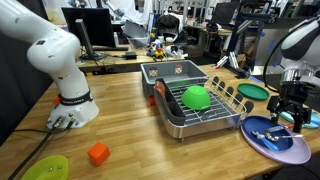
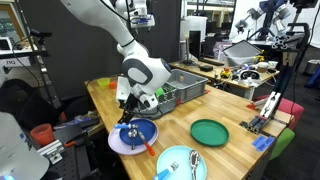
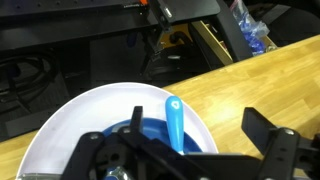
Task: Put the small blue spoon on the dark blue plate
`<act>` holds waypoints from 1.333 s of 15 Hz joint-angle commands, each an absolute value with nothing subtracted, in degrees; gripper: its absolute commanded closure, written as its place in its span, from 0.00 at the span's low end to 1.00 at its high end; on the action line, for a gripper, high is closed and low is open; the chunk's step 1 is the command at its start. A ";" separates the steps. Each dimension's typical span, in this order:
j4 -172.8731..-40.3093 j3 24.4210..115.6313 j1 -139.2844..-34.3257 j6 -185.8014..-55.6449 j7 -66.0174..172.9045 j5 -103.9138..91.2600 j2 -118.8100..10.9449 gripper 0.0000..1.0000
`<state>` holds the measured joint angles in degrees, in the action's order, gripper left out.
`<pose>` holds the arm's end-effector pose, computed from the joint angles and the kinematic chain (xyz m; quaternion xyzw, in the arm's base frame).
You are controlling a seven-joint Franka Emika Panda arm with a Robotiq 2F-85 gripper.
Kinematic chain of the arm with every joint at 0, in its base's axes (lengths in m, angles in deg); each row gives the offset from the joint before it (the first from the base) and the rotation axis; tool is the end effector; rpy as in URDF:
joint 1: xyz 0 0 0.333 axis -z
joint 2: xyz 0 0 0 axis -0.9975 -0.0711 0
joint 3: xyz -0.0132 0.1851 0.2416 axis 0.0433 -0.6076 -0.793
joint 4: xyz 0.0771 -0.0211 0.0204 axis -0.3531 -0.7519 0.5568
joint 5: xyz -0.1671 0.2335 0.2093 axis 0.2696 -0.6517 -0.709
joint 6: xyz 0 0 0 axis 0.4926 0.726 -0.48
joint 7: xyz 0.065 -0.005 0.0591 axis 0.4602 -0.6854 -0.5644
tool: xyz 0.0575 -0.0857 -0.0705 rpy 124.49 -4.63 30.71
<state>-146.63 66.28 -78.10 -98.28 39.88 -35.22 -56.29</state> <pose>0.4121 -0.0218 0.1829 -0.9194 0.1422 0.2980 0.2135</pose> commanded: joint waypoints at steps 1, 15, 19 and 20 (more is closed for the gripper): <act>-146.58 66.73 -78.52 -98.13 39.79 -35.35 -56.39 0.00; -146.74 66.82 -78.46 -98.25 39.79 -35.52 -56.18 0.00; -147.70 67.47 -78.40 -100.61 40.66 -35.83 -55.29 0.00; -147.90 67.66 -78.38 -101.20 40.68 -35.90 -55.17 0.00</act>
